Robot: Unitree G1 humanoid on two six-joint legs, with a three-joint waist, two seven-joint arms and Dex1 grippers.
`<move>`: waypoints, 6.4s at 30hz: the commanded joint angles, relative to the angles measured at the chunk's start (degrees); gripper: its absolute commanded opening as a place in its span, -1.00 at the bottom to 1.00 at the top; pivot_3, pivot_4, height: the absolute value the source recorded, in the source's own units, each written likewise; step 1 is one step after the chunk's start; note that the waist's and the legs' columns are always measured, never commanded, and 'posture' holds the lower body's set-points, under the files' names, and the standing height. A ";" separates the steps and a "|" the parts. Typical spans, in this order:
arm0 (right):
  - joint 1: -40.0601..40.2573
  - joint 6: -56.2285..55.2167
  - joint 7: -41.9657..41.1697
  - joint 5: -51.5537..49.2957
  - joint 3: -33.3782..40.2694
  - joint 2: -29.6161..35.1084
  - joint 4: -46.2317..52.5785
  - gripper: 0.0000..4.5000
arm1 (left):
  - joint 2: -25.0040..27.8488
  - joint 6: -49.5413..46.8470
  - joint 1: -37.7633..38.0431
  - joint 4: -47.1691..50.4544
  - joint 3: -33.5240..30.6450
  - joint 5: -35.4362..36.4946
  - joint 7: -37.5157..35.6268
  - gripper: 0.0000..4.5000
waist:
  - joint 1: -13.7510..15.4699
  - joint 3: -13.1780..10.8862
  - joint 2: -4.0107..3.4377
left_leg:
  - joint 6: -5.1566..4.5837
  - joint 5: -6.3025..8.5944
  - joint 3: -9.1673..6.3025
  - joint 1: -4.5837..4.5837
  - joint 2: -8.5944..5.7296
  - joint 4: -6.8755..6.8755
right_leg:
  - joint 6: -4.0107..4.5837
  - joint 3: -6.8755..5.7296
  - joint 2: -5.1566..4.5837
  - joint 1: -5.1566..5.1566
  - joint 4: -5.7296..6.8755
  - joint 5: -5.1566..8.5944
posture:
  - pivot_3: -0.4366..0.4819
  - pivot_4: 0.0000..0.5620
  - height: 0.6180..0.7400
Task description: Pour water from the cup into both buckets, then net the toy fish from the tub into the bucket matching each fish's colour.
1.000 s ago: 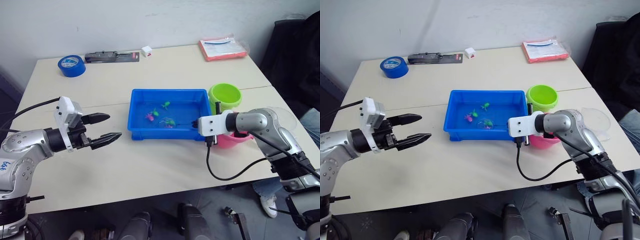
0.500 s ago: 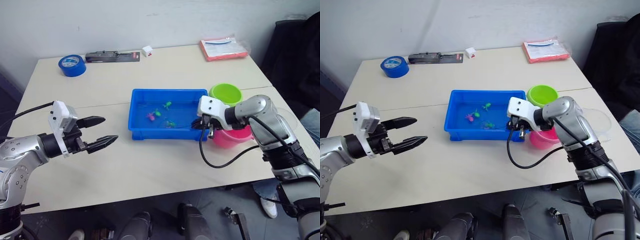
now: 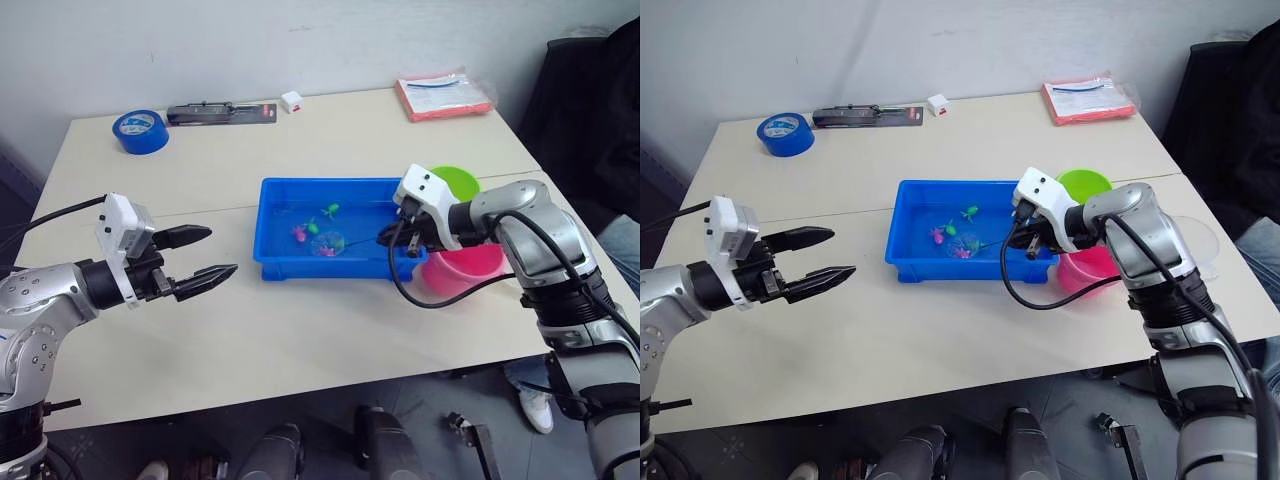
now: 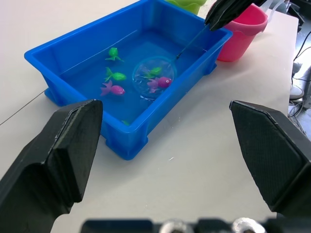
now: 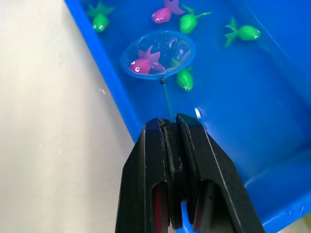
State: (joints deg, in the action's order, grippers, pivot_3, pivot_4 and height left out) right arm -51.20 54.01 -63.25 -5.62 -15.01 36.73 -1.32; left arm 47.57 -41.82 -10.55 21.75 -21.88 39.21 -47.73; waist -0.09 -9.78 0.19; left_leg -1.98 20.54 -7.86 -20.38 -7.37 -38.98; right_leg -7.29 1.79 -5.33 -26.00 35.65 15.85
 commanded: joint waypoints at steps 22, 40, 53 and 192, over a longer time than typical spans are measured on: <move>8.42 15.14 12.00 -15.93 22.55 6.00 20.31 -0.65 | -1.22 6.19 -10.10 -8.10 8.48 -1.99 -4.80 1.00 | 0.29 0.00 0.00 | -0.03 0.01 0.02 -0.05 -0.01 -0.02 | 0.00 -0.01 -0.02 -0.03 0.01 0.00 | -0.05 -0.47 1.00; 28.60 27.73 19.35 -22.30 52.17 17.84 41.52 -0.65 | -7.14 15.30 -24.95 -24.76 18.23 -7.98 -14.29 1.00 | 1.65 0.01 0.03 | -0.07 0.01 0.20 -0.09 -0.03 -0.12 | -0.02 -0.01 -0.03 -0.13 0.15 -0.01 | -0.05 -0.47 1.00; 59.04 3.50 19.79 -9.17 57.78 22.51 48.68 -0.65 | -8.45 17.69 -28.71 -30.29 19.41 -10.82 -17.75 1.00 | 1.66 0.02 0.04 | -0.09 0.01 0.42 -0.03 -0.02 -0.13 | -0.06 0.13 -0.02 -0.19 0.21 -0.03 | -0.05 -0.47 1.00; -7.56 19.40 32.04 -13.70 3.98 -18.39 1.14 -0.65 | -0.59 -0.98 -1.15 -1.49 -1.72 -1.35 3.76 1.00 | -1.70 0.04 0.10 | -0.07 0.04 0.64 -0.07 0.04 -0.09 | 0.04 -0.10 -0.04 -0.51 0.39 -0.07 | -0.05 -0.47 1.00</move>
State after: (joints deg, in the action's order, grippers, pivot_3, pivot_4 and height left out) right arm -57.36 72.97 -30.73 -18.18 -12.67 18.28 -3.36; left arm 46.19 -43.60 -11.01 19.50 -22.56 36.84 -43.59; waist -1.79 -9.74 0.29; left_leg -2.05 20.58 -7.22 -20.45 -7.33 -39.07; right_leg -7.25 1.69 -5.37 -26.50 36.04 15.78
